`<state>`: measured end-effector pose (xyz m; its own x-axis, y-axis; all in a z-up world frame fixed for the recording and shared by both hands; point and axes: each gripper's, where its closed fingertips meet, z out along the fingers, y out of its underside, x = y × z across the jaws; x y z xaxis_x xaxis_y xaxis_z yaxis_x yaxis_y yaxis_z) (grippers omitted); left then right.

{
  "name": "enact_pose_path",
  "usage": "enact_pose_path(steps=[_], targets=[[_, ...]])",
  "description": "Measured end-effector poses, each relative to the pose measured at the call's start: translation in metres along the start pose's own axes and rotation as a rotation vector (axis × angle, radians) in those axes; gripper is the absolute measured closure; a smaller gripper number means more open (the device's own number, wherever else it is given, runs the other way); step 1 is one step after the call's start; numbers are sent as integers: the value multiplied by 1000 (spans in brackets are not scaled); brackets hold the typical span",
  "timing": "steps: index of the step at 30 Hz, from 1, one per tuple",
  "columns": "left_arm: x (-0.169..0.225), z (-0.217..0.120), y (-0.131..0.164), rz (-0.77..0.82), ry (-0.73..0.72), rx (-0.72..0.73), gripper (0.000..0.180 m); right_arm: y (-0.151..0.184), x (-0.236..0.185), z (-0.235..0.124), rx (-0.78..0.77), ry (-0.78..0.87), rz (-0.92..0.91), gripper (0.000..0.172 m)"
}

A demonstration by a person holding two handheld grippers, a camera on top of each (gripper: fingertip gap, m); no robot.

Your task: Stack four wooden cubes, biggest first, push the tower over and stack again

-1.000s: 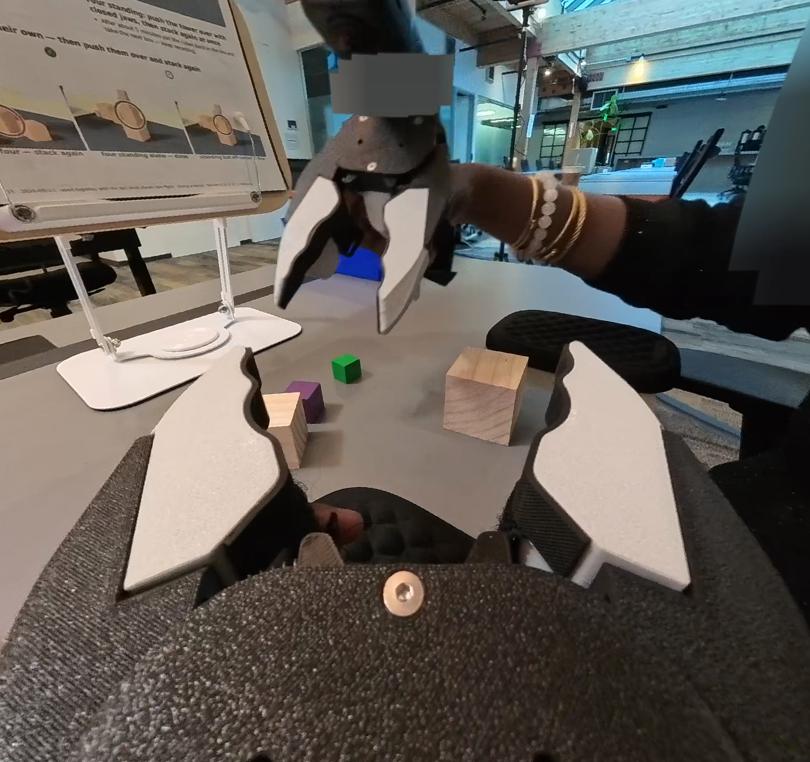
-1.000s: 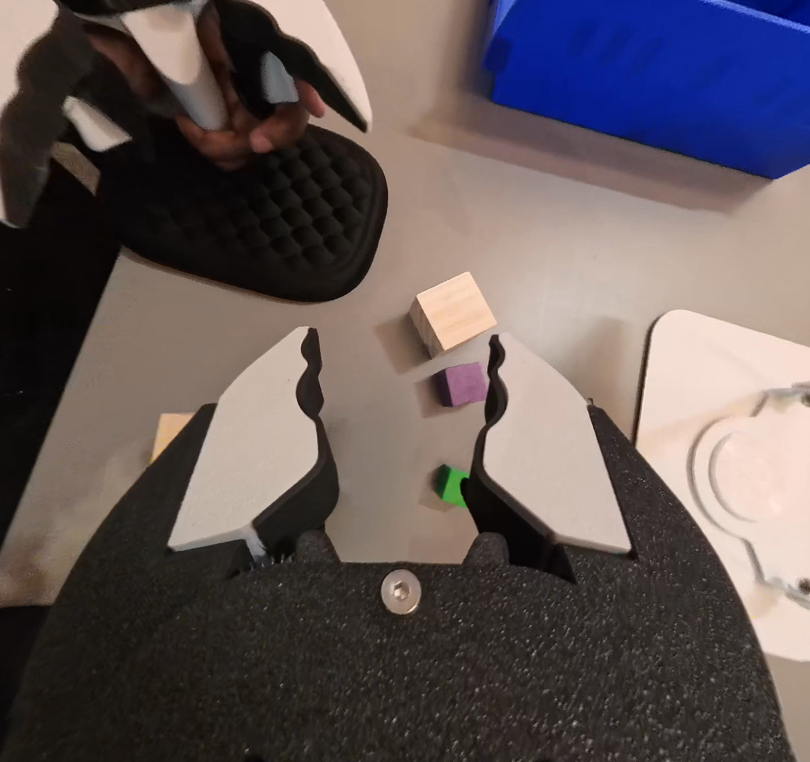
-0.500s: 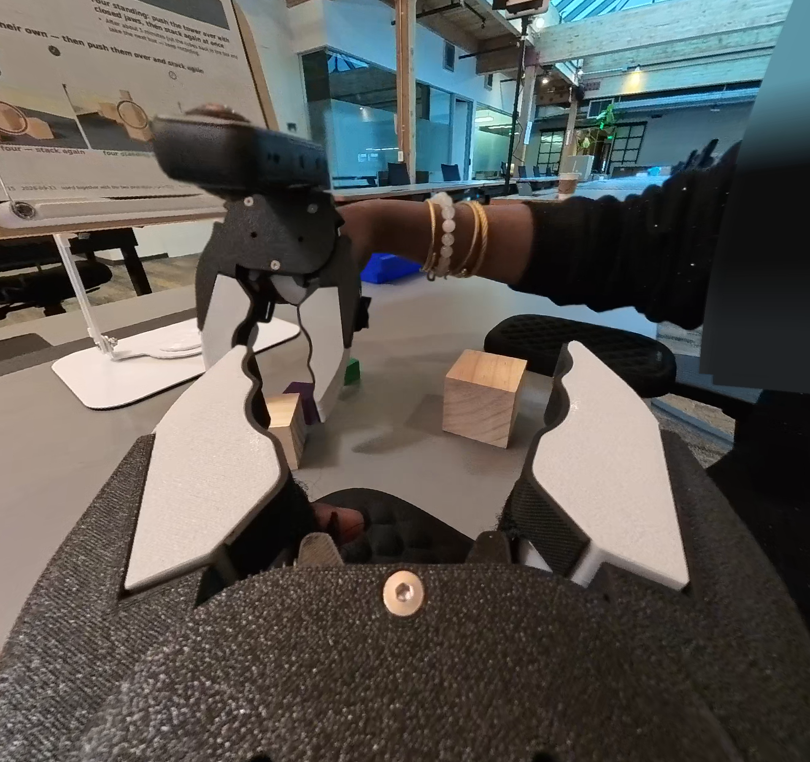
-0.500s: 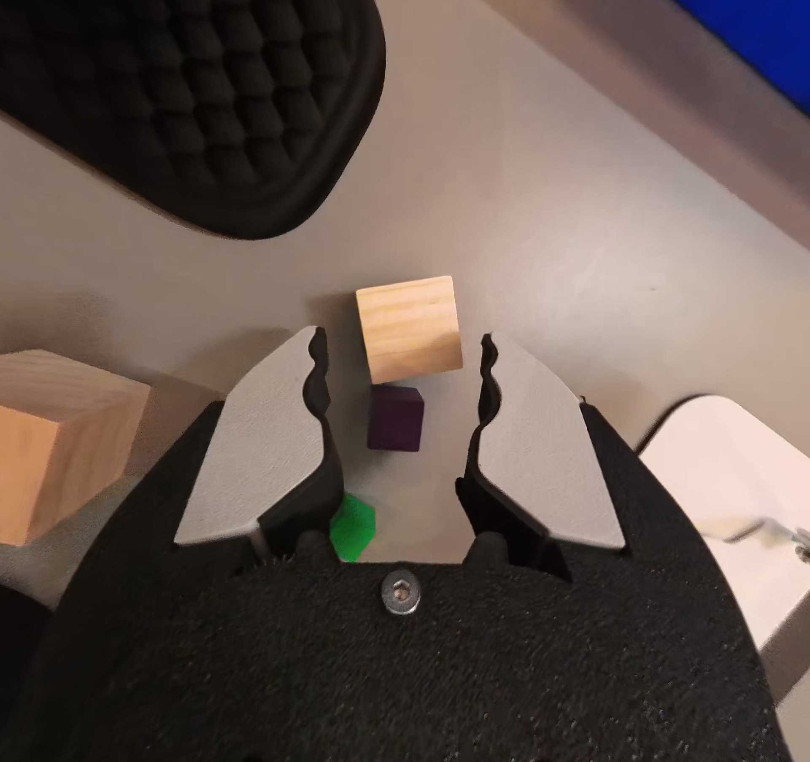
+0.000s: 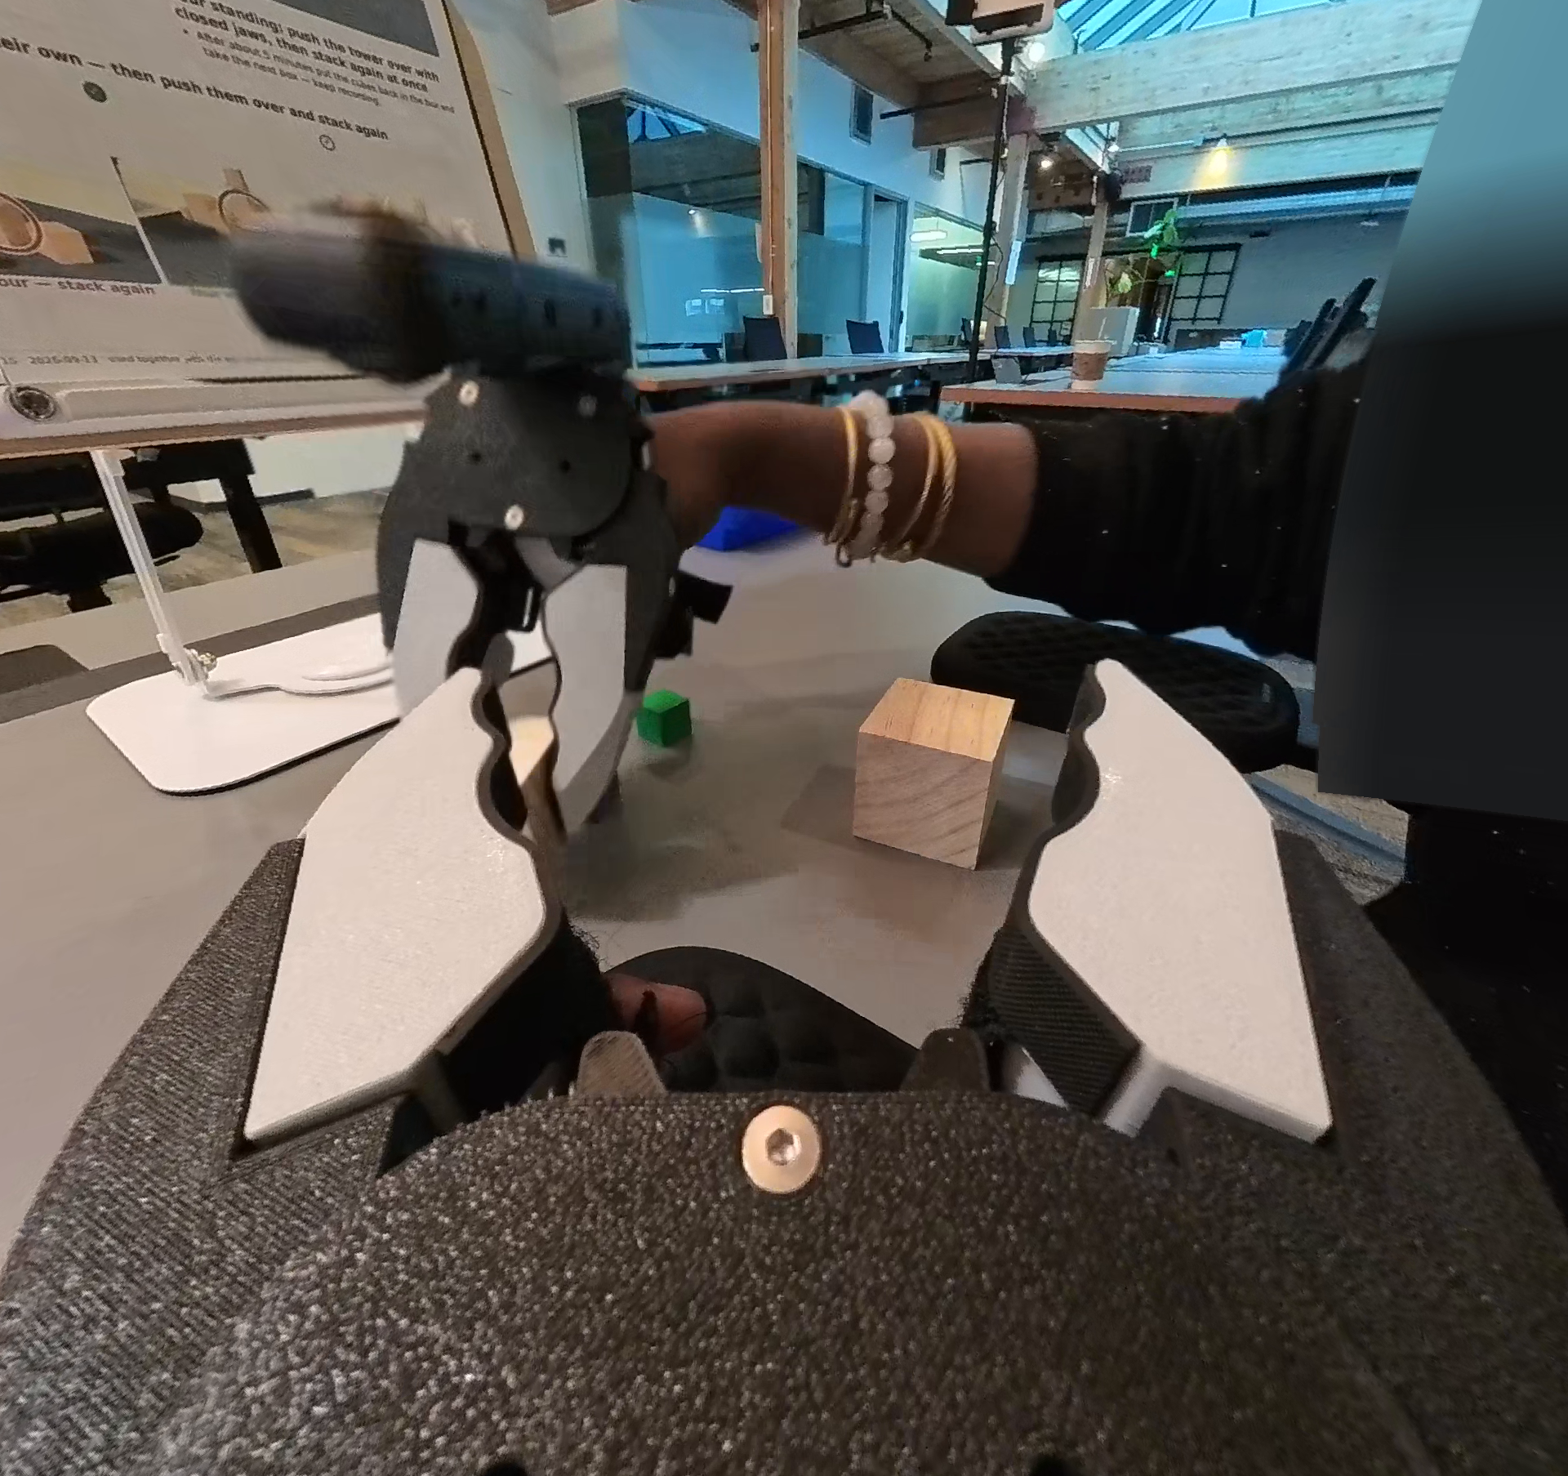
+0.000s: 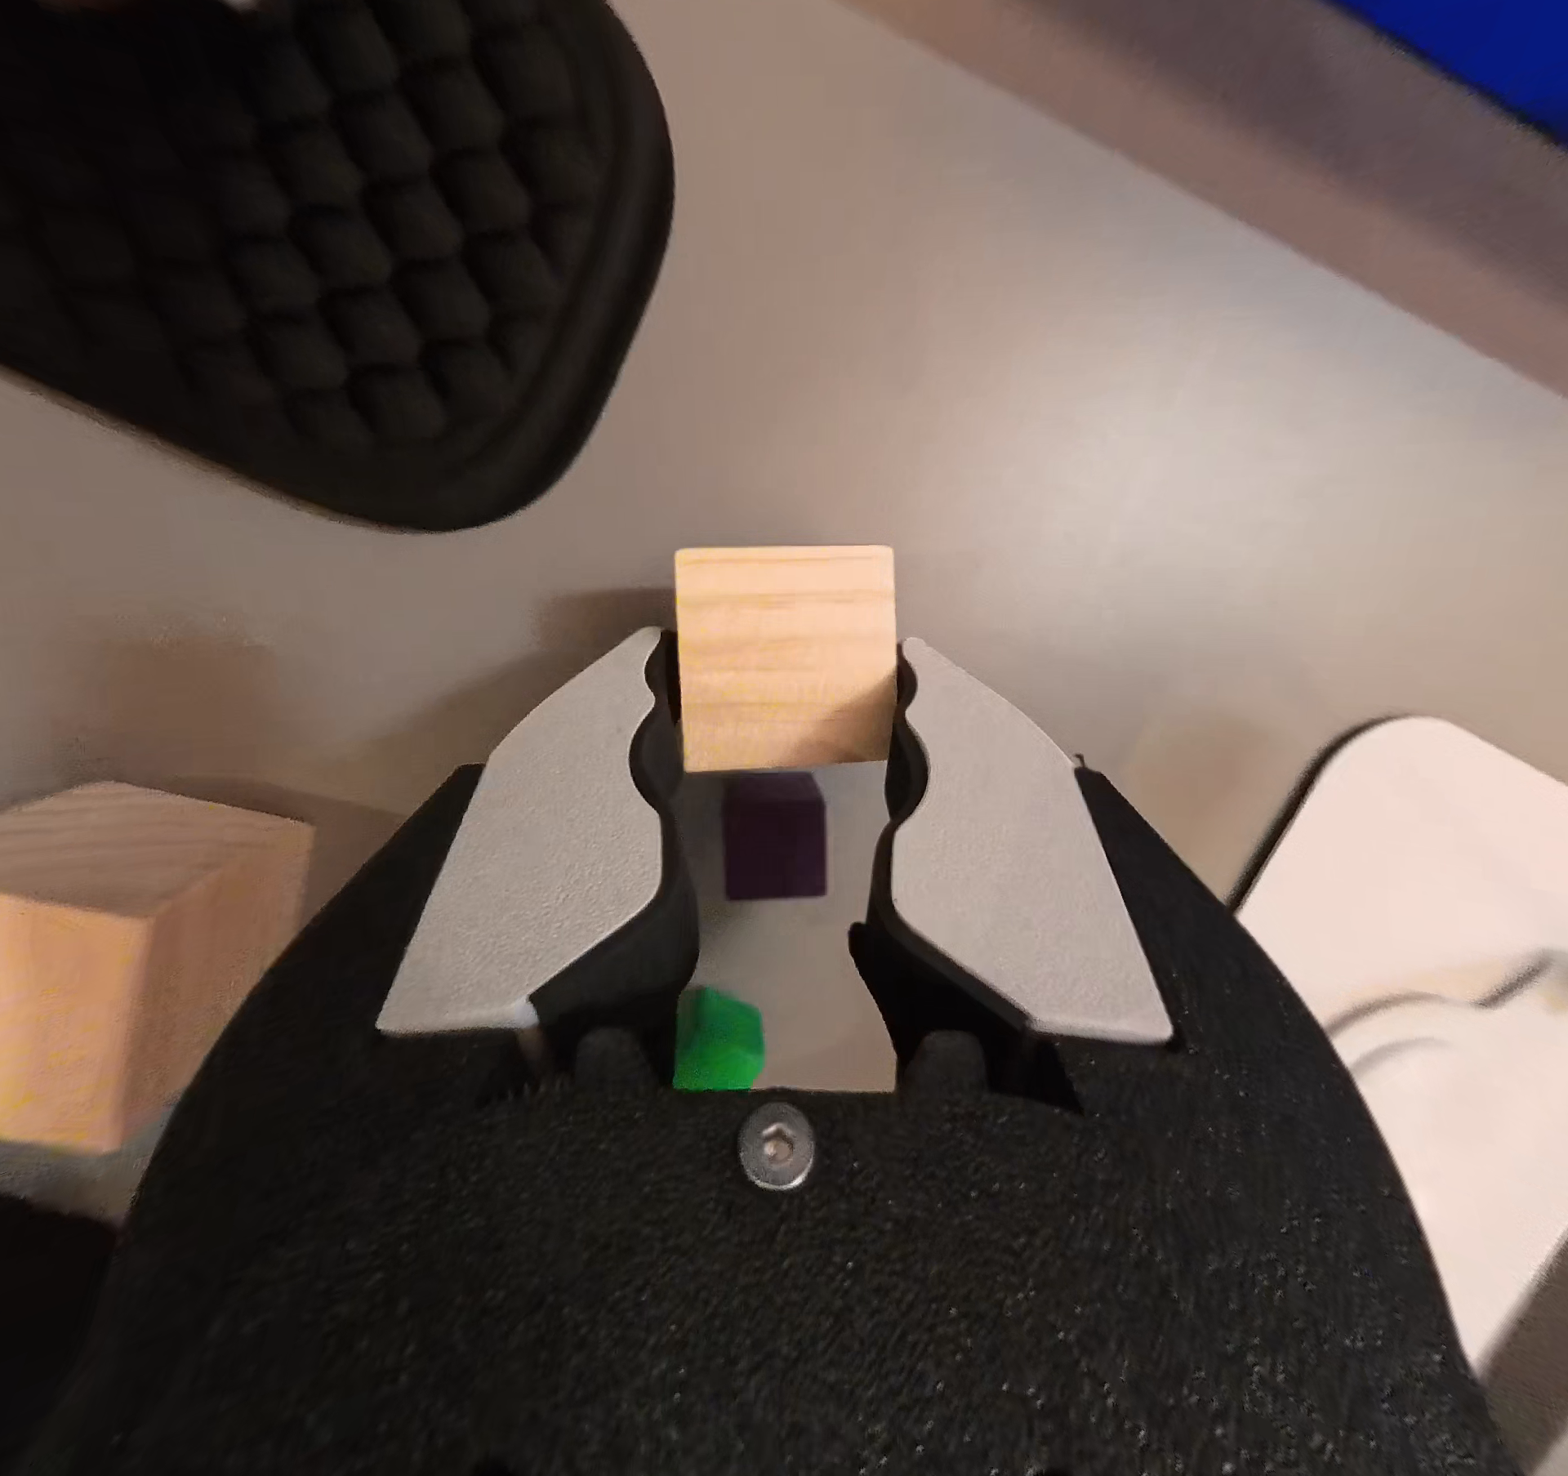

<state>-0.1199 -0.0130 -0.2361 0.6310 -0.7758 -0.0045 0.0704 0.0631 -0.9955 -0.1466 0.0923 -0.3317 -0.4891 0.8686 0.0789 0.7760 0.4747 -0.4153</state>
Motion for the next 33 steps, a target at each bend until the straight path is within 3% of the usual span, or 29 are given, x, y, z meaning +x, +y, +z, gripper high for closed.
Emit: enact_pose_path(steps=[7, 12, 21, 33], targets=[[-1, 0, 0, -14, 5, 1, 58, -18, -44, -73, 150, 50, 154, 126], [0, 1, 0, -4, 4, -4, 58, 1, -88, -94, 71, 53, 176, 126], [0, 1, 0, 5, 1, -4, 60, 32, -136, -85, -4, 90, 262, 126], [0, 1, 1, 12, -5, -8, 62, 41, -145, -66, 15, 94, 308, 126]])
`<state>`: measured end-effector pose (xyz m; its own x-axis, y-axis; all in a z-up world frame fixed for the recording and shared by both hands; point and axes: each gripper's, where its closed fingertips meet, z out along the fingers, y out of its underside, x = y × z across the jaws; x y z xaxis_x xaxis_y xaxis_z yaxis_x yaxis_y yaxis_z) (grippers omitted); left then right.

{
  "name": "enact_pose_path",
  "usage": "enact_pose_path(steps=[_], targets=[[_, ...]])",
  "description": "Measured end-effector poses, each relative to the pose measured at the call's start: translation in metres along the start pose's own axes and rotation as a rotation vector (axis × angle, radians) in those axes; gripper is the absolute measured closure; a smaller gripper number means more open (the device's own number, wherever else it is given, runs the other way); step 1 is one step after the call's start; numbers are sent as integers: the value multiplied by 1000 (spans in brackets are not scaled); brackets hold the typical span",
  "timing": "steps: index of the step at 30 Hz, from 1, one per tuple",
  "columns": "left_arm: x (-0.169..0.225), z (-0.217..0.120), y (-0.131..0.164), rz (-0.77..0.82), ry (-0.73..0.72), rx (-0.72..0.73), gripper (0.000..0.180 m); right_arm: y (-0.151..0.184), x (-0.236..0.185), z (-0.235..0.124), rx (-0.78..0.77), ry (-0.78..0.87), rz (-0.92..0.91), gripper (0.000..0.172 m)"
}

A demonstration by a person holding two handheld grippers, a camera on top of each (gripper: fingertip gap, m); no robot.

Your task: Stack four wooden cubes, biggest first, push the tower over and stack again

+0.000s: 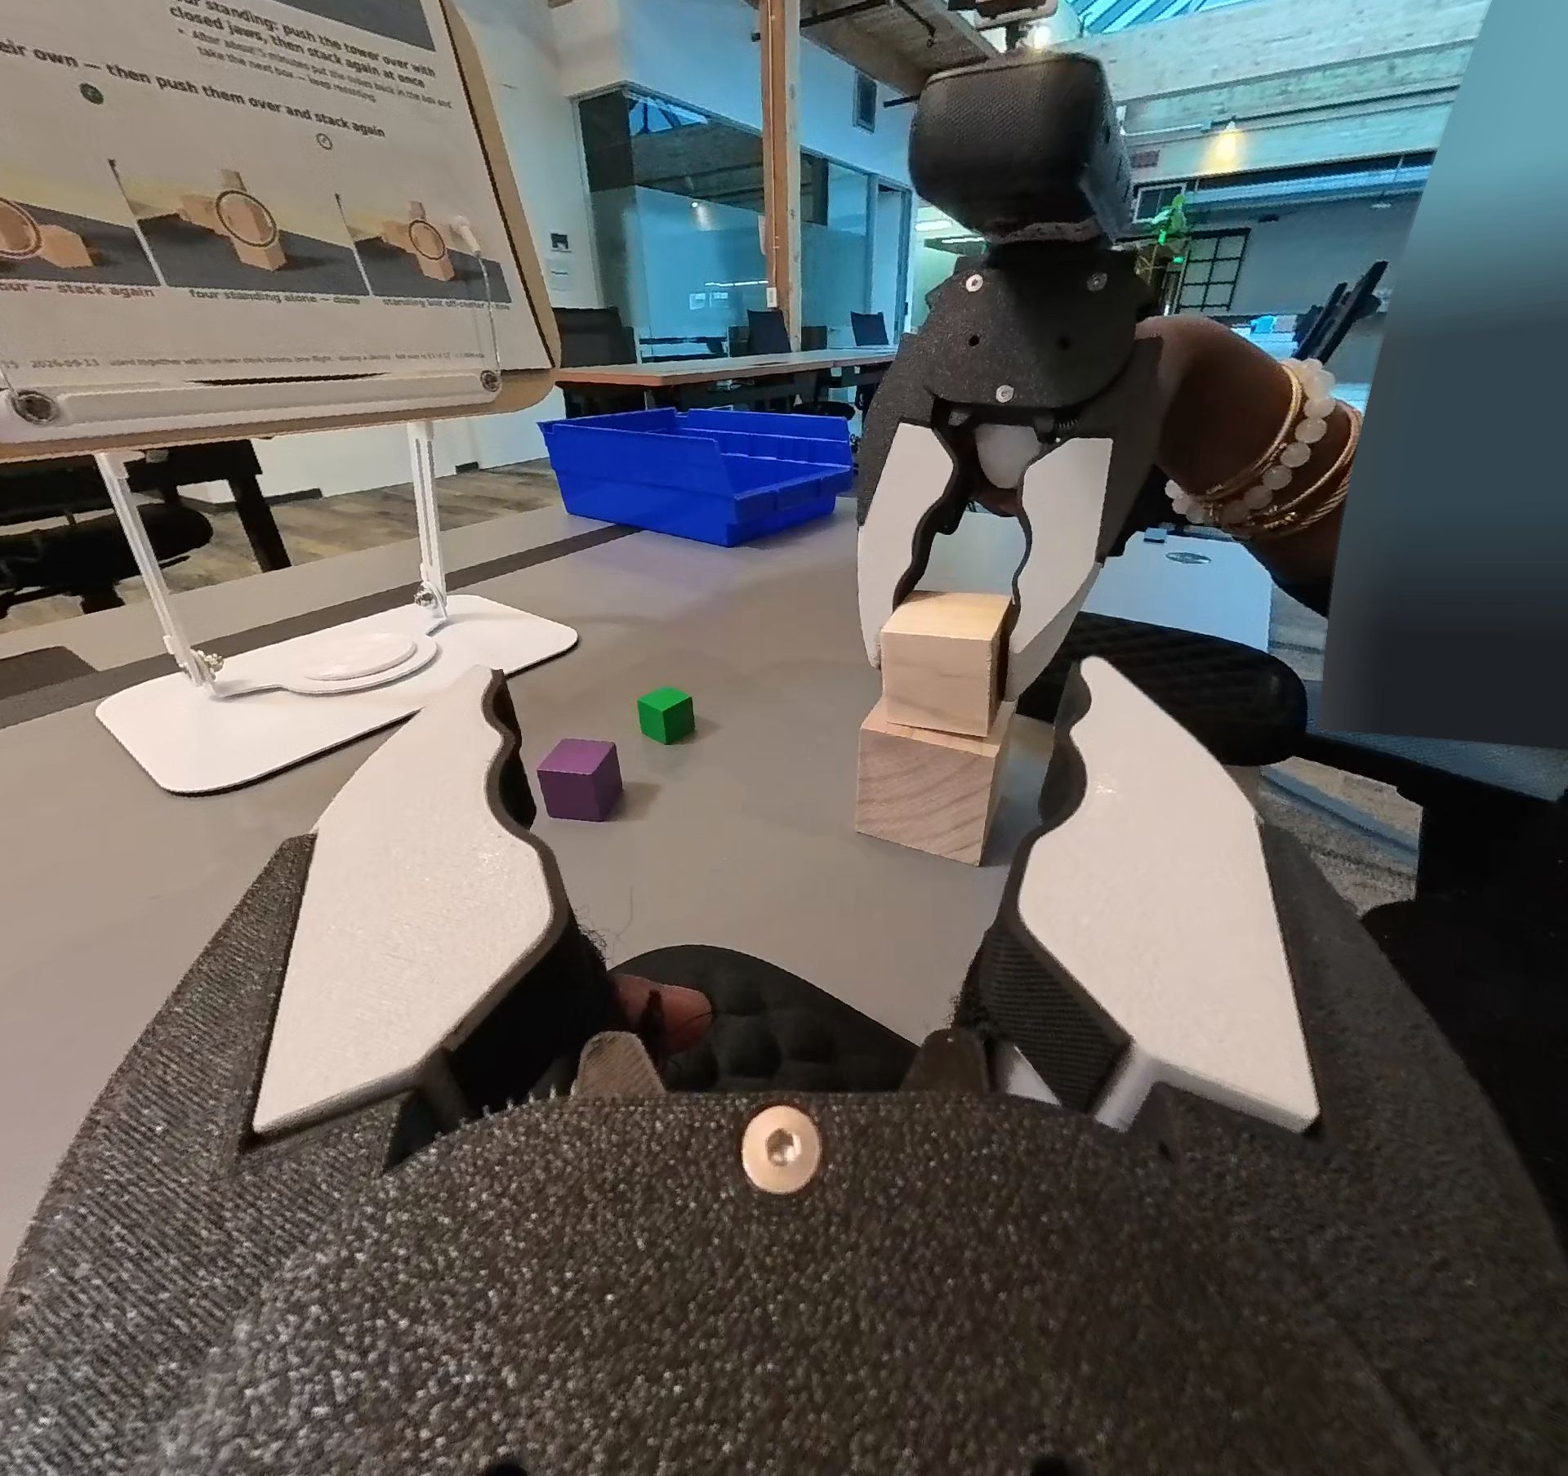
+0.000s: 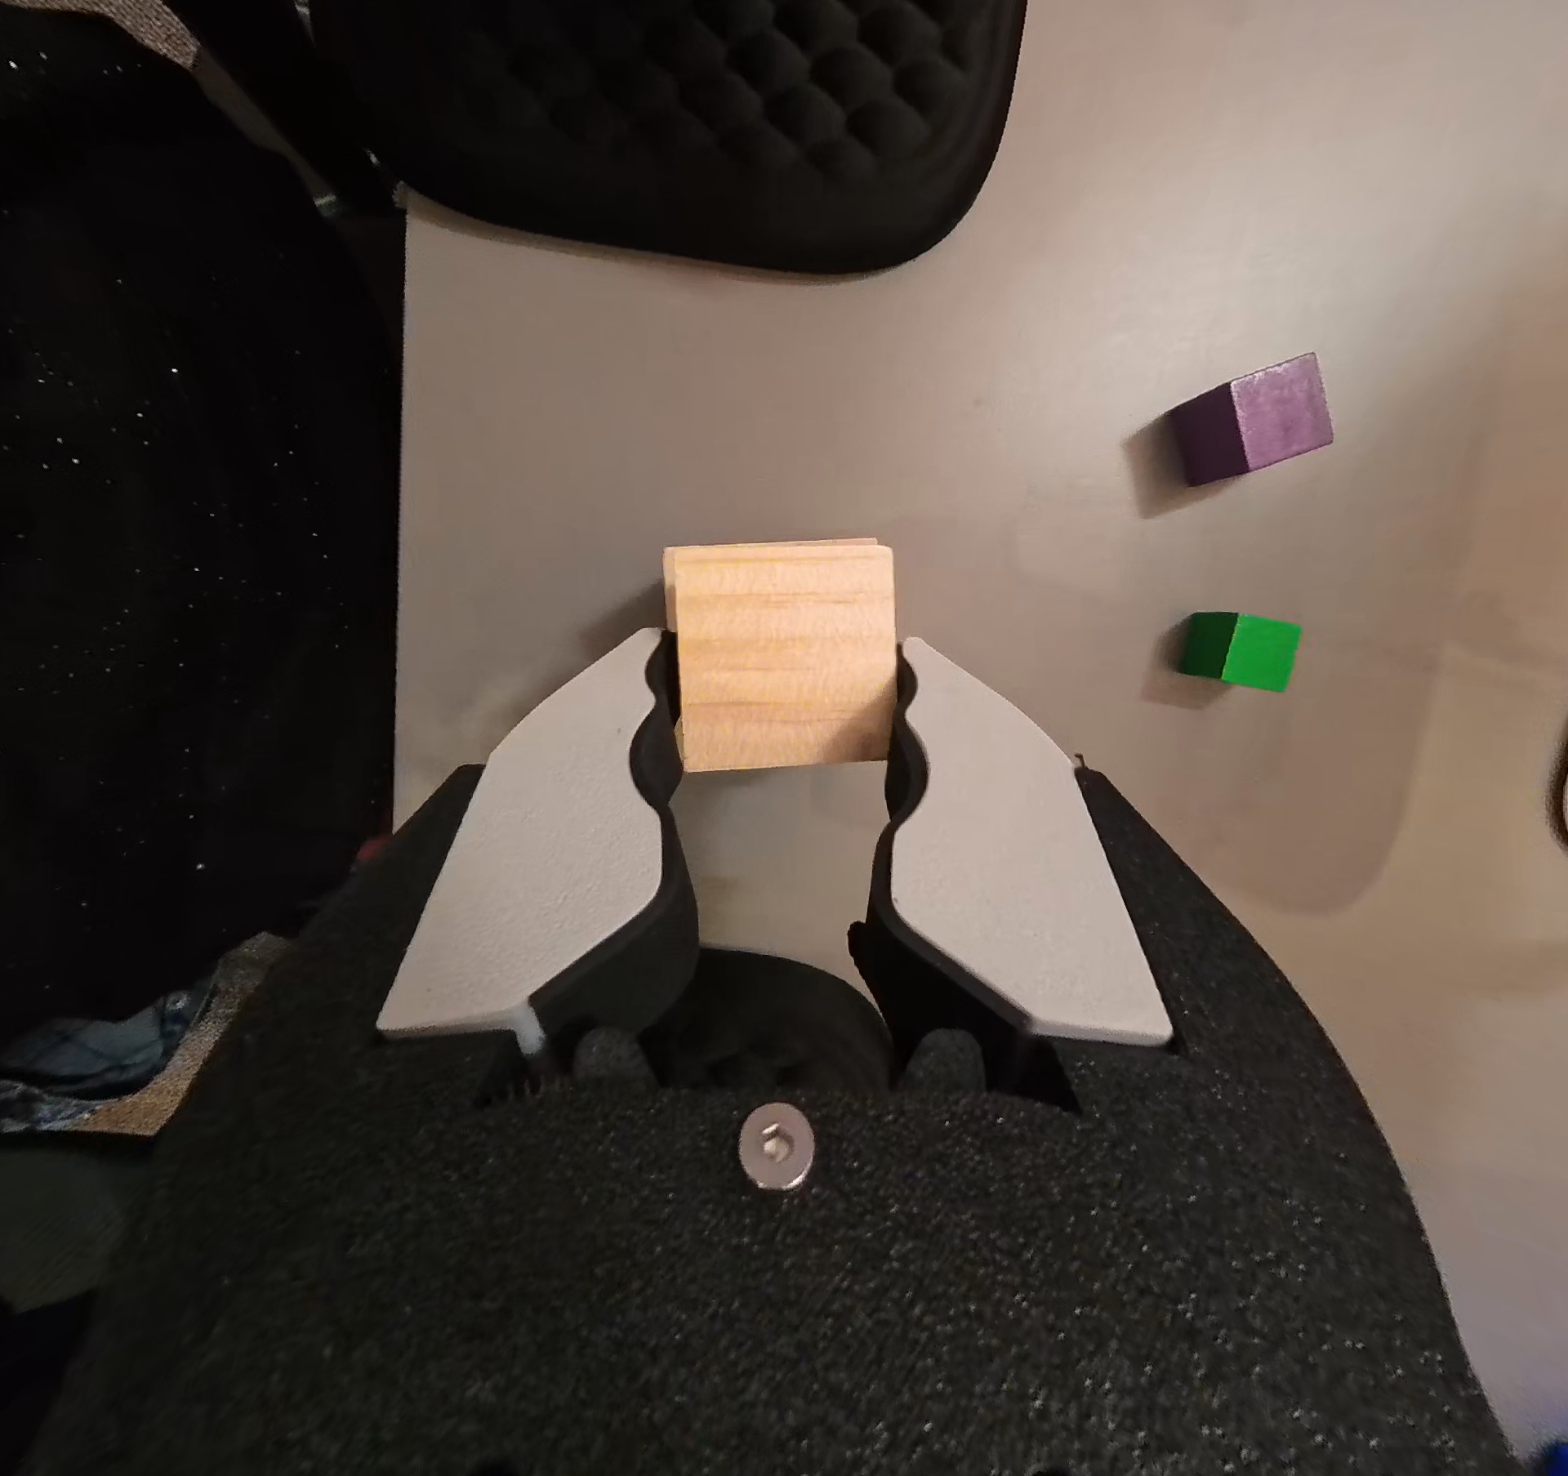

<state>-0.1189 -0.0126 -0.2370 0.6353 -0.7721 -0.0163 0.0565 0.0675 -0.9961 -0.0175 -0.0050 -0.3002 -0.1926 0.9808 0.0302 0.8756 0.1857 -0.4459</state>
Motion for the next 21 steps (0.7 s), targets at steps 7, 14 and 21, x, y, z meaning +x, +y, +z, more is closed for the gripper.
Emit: enact_pose_path(steps=[7, 14, 21], targets=[[0, 0, -1, 1, 1, 4, 62, -1, 1, 2, 11, 1, 9, 126], [0, 0, -1, 0, 4, 4, 62, -3, 4, -7, 45, 1, 30, 102], [0, -1, -2, -3, 0, 14, 63, -32, 46, -72, 228, 58, 17, 92]])
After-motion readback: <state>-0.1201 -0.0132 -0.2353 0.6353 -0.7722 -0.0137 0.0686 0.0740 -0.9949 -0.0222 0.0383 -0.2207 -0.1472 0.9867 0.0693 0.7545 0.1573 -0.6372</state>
